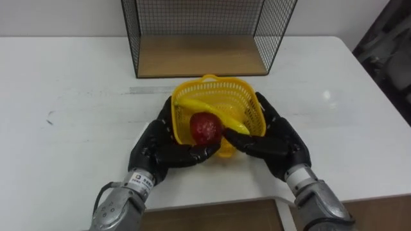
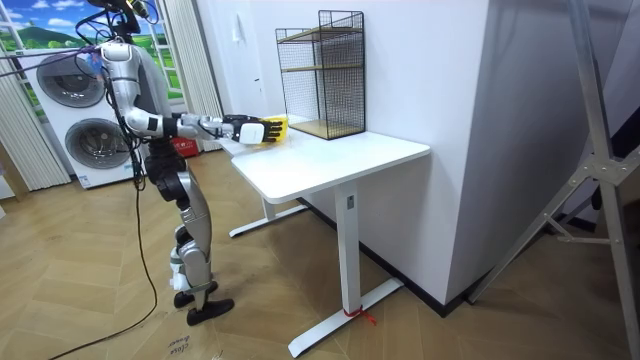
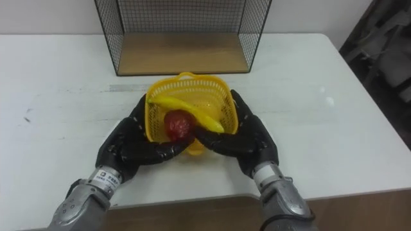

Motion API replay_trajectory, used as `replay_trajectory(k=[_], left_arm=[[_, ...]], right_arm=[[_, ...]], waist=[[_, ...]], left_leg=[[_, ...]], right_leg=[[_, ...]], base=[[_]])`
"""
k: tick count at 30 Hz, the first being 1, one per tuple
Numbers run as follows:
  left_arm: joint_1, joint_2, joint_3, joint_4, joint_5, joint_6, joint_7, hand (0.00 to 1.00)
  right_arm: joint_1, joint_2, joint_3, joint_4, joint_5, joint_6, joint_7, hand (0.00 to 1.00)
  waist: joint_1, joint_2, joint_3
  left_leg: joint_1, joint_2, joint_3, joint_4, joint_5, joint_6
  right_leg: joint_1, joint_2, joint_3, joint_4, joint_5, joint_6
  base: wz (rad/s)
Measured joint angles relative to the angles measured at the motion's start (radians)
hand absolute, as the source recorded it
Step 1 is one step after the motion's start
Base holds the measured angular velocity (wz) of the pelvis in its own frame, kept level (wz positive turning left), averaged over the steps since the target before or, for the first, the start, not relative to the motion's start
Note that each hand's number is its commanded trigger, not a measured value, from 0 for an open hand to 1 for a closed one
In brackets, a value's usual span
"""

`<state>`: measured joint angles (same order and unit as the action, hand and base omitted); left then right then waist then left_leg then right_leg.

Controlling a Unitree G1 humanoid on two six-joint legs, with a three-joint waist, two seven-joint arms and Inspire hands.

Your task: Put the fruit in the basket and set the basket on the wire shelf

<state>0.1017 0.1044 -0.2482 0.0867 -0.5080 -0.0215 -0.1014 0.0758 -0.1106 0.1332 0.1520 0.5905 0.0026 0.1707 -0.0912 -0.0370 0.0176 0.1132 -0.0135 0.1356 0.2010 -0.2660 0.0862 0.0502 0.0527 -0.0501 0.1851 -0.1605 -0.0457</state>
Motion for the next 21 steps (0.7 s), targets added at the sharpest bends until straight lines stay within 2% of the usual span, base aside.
replay_trajectory(k=[13,21], left_arm=[[0.0,0.0,-0.005,-0.015,0.031,0.0,0.0,0.0],[0.0,0.002,-0.006,-0.015,0.045,0.0,0.0,0.0]], right_arm=[[0.0,0.0,0.003,0.003,0.0,-0.004,-0.016,0.0],[0.0,0.001,0.004,0.003,0.0,-0.004,-0.016,0.0]], waist=[[-0.011,0.005,-0.0008],[-0.012,0.005,-0.0015]], left_leg=[[0.006,0.001,0.024,0.001,0.0,0.0],[0.004,0.001,0.025,0.002,0.0,0.0]], right_leg=[[-0.001,0.002,0.018,0.0,0.002,0.001],[-0.001,0.002,0.016,0.001,0.003,0.001]], base=[[-0.03],[0.0]])
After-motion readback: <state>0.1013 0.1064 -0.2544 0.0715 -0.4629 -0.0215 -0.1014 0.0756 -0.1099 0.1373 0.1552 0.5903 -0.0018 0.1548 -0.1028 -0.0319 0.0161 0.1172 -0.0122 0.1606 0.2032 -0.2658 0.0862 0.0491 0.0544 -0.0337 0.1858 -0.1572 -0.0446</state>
